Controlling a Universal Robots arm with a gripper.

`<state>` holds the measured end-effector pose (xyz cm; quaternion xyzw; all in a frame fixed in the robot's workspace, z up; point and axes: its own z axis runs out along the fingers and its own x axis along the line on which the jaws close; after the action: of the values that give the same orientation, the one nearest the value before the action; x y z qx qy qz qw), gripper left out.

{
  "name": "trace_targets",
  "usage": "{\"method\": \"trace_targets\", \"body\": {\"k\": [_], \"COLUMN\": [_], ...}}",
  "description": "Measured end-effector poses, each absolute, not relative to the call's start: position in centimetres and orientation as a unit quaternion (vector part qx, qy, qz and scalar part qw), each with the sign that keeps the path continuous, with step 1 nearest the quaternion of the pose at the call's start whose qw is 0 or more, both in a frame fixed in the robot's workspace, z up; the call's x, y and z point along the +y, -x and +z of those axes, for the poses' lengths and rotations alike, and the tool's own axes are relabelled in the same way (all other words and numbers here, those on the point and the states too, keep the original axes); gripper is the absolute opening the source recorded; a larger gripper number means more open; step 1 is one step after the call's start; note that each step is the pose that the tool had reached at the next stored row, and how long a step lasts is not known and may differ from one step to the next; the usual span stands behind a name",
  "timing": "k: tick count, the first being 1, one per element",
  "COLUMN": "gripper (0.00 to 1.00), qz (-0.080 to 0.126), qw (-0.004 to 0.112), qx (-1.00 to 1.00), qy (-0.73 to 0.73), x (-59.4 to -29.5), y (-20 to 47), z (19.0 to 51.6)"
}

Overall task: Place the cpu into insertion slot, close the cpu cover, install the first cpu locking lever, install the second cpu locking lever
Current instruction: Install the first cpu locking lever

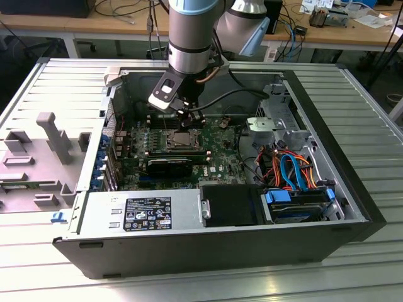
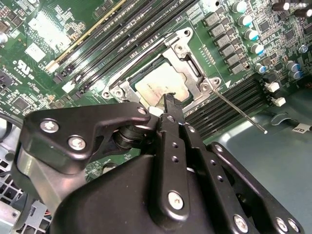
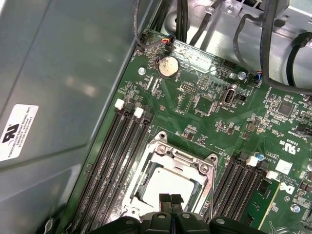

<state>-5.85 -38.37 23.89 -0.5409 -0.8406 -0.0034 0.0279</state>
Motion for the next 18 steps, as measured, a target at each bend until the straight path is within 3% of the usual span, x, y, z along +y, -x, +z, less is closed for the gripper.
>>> {"method": "trace_targets", "body": {"k": [18], "gripper": [0.11], "qz": [-0.003], "qw": [0.028], "qx": [-0.852], "qy": [0.523], "x": [-38.37], "y": [5.86], "z": [23.89]}}
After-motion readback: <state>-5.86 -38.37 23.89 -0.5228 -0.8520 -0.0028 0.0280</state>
